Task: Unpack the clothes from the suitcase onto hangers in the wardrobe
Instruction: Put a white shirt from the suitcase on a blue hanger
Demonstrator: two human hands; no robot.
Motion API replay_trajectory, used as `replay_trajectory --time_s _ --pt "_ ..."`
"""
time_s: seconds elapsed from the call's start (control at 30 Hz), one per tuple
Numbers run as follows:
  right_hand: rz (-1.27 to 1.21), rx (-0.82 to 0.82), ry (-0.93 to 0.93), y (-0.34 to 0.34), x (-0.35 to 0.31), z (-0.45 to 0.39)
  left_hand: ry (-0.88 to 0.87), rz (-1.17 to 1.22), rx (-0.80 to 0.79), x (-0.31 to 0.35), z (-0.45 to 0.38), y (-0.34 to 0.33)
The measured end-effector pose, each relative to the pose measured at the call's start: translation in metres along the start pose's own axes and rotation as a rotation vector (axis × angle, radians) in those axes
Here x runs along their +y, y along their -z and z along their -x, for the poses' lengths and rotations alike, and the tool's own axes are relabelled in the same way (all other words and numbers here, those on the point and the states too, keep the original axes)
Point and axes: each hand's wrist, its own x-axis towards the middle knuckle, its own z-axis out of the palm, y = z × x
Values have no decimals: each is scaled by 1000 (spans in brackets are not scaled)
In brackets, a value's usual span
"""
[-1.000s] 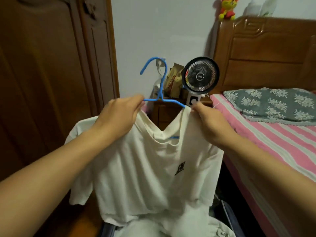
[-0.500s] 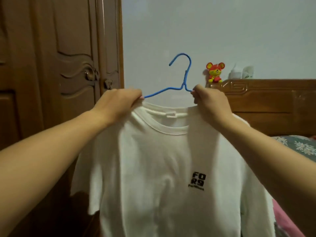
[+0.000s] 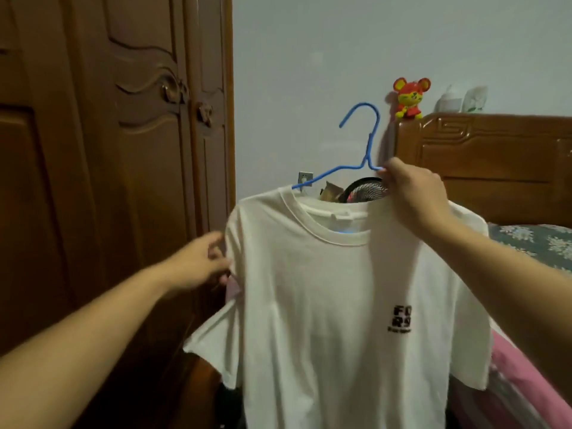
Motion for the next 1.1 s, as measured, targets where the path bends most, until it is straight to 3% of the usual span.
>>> replay_trajectory --time_s 0.07,0.17,0.2,0.27,0.33,0.4,0.47,0.53,0.67,0.87,0.97,1.1 --pt "8 11 66 -6 5 14 76 -156 27 -25 4 -6" --pt "11 45 120 -8 24 32 151 -139 393 -35 -7 23" --pt "5 62 108 -10 30 38 152 -119 400 -29 -8 31" --pt "4 83 64 -17 36 46 120 55 220 -13 -6 27" --pt "-11 82 29 -23 31 50 -22 147 78 9 -4 2" --pt "-35 65 24 -31 23 49 -232 25 95 26 -13 -22" --pt "-55 50 36 -40 18 47 -359 -244 162 36 -27 -34" --pt "-59 17 65 -48 17 41 -371 -405 205 40 -36 -31" --pt "-106 -160 183 -46 13 12 -294 -586 72 62 -33 -20" --pt "-224 -233 135 24 -11 -96 -282 -587 51 190 -50 48" --pt "-352 -240 74 83 -20 -180 -306 -726 183 276 -48 105" --pt "-567 -428 -6 159 0 -258 -327 -808 390 353 -21 191"
